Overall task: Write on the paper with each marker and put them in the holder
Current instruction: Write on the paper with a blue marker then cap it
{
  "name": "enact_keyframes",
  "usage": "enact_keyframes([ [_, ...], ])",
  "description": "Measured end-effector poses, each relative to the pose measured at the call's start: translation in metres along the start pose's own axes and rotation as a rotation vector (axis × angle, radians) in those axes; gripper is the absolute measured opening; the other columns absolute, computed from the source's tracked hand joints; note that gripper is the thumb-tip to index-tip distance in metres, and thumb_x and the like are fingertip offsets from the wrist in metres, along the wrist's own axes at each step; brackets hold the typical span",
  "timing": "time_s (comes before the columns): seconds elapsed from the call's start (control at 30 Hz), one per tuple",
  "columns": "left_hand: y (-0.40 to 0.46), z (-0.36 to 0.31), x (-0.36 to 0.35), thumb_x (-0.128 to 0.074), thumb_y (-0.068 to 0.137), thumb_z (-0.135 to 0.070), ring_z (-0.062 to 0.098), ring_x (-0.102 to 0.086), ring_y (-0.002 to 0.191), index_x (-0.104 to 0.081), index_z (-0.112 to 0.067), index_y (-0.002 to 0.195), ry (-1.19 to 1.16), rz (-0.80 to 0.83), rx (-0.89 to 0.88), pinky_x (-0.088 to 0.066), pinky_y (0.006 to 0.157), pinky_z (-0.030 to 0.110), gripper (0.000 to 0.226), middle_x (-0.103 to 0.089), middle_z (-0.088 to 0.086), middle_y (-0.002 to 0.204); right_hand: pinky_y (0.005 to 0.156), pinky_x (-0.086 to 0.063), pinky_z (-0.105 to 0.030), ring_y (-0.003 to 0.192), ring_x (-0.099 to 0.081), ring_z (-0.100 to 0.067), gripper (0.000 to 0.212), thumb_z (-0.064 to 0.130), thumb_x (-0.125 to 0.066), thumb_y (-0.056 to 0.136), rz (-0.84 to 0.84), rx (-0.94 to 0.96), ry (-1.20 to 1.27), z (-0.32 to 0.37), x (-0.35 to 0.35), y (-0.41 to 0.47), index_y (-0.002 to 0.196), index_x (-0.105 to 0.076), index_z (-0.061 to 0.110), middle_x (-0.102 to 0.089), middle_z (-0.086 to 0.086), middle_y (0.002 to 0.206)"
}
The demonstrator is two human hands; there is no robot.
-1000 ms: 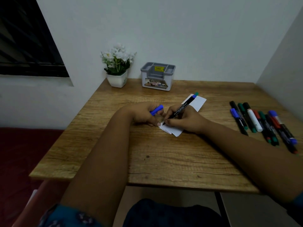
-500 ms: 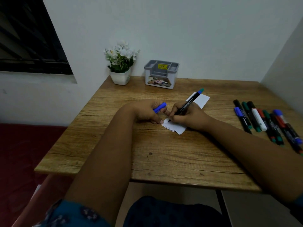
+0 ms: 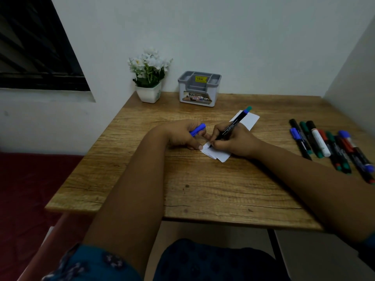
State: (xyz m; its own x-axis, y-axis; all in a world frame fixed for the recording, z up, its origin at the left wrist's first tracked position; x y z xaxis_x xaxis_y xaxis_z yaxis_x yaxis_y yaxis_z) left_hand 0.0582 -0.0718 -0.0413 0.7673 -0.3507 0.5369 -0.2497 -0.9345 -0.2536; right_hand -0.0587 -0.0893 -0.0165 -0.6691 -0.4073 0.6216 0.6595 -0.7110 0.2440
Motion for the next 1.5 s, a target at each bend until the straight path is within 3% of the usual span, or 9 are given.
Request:
enact_keyframes([
  [0.27,0.001,0.000,-0.001,-0.076,0.077,-0.004,0.002,-0.055,0.053,-0.055,-0.015,0.093,0.045,0.013,-0.002,-0.046,0.055,0.020,0.029,-0.058,-0.015,0.053,0.073,-0.050,-0.024,0.078,-0.062,-0.008,0.008,0.002,-0.072,0.078,0.011,0.002,-0.012,0.000,-0.001,0.000,0.075,-0.071,0.009,-0.070,-0.005,0.080],
  [0.47,0.002,0.003,0.002,-0.078,0.075,-0.008,0.014,-0.055,0.067,-0.055,-0.002,0.112,0.062,-0.024,0.027,-0.048,0.072,0.037,0.043,-0.057,-0.004,0.069,0.075,-0.052,-0.030,0.080,-0.064,-0.008,0.010,0.008,-0.071,0.080,-0.051,-0.054,0.016,-0.010,0.007,0.001,0.074,-0.070,0.017,-0.071,0.005,0.079],
  [0.67,0.003,0.001,0.001,-0.078,0.076,-0.007,0.011,-0.056,0.063,-0.055,-0.018,0.087,0.068,-0.006,-0.002,-0.049,0.068,0.032,0.027,-0.059,-0.004,0.069,0.076,-0.051,-0.035,0.083,-0.063,-0.016,0.006,0.008,-0.072,0.079,-0.017,-0.037,-0.029,-0.006,0.003,0.001,0.075,-0.071,0.013,-0.070,-0.003,0.081],
  [0.77,0.003,0.001,0.000,-0.077,0.077,-0.007,0.013,-0.057,0.069,-0.055,-0.021,0.084,0.058,-0.008,-0.004,-0.051,0.075,0.036,0.027,-0.065,0.003,0.084,0.074,-0.052,-0.037,0.080,-0.063,-0.017,0.004,0.005,-0.071,0.079,-0.029,-0.033,-0.014,-0.006,0.004,0.000,0.075,-0.070,0.007,-0.069,-0.006,0.080],
  [0.97,0.001,0.002,0.002,-0.077,0.077,-0.008,0.007,-0.056,0.061,-0.059,-0.008,0.107,0.070,-0.022,0.030,-0.047,0.061,0.025,0.035,-0.057,-0.007,0.068,0.072,-0.050,-0.021,0.078,-0.062,-0.002,0.009,0.007,-0.073,0.081,-0.031,-0.045,0.013,-0.009,0.004,0.002,0.076,-0.071,0.014,-0.068,0.010,0.077],
  [1.2,0.001,0.002,0.002,-0.078,0.076,-0.011,0.018,-0.054,0.074,-0.059,-0.009,0.105,0.102,-0.022,0.017,-0.046,0.077,0.038,0.035,-0.056,-0.003,0.074,0.065,-0.047,-0.012,0.071,-0.059,0.003,0.012,0.005,-0.069,0.079,-0.032,-0.043,0.001,-0.012,0.003,0.004,0.071,-0.069,0.013,-0.067,0.006,0.074],
  [1.33,0.000,0.000,-0.003,-0.073,0.080,-0.002,0.003,-0.058,0.064,-0.055,0.000,0.109,0.061,0.027,-0.013,-0.050,0.064,0.023,0.035,-0.068,-0.016,0.078,0.060,-0.047,-0.017,0.064,-0.058,0.000,0.009,0.004,-0.065,0.083,-0.057,-0.081,0.138,-0.019,0.007,0.006,0.074,-0.065,0.005,-0.066,0.008,0.068],
  [1.43,0.002,-0.002,-0.006,-0.070,0.081,0.004,-0.009,-0.059,0.061,-0.054,-0.003,0.102,0.035,0.058,-0.039,-0.048,0.063,0.015,0.027,-0.071,-0.015,0.106,0.055,-0.047,-0.017,0.057,-0.057,-0.002,0.008,0.012,-0.066,0.090,-0.073,-0.146,0.377,-0.026,0.015,0.008,0.083,-0.064,0.012,-0.066,0.007,0.066],
  [1.5,0.004,-0.002,-0.005,-0.074,0.079,-0.002,-0.006,-0.058,0.059,-0.056,-0.010,0.097,0.017,0.048,-0.029,-0.049,0.060,0.016,0.026,-0.072,-0.012,0.093,0.060,-0.050,-0.018,0.062,-0.061,-0.005,0.010,0.015,-0.071,0.087,-0.004,-0.146,0.345,-0.025,0.012,0.010,0.080,-0.066,0.011,-0.069,0.002,0.068],
])
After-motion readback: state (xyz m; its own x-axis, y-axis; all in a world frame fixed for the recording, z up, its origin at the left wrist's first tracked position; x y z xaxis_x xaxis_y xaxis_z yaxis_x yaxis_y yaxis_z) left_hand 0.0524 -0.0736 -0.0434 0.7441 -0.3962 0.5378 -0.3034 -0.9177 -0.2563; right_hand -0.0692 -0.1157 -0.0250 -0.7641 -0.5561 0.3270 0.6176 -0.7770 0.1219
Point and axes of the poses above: each hand's wrist, its own y-axis towards the middle knuckle, its own x-axis out of the back of the hand, z = x × y, the point moved 10 cm from there along y, towards the middle knuckle
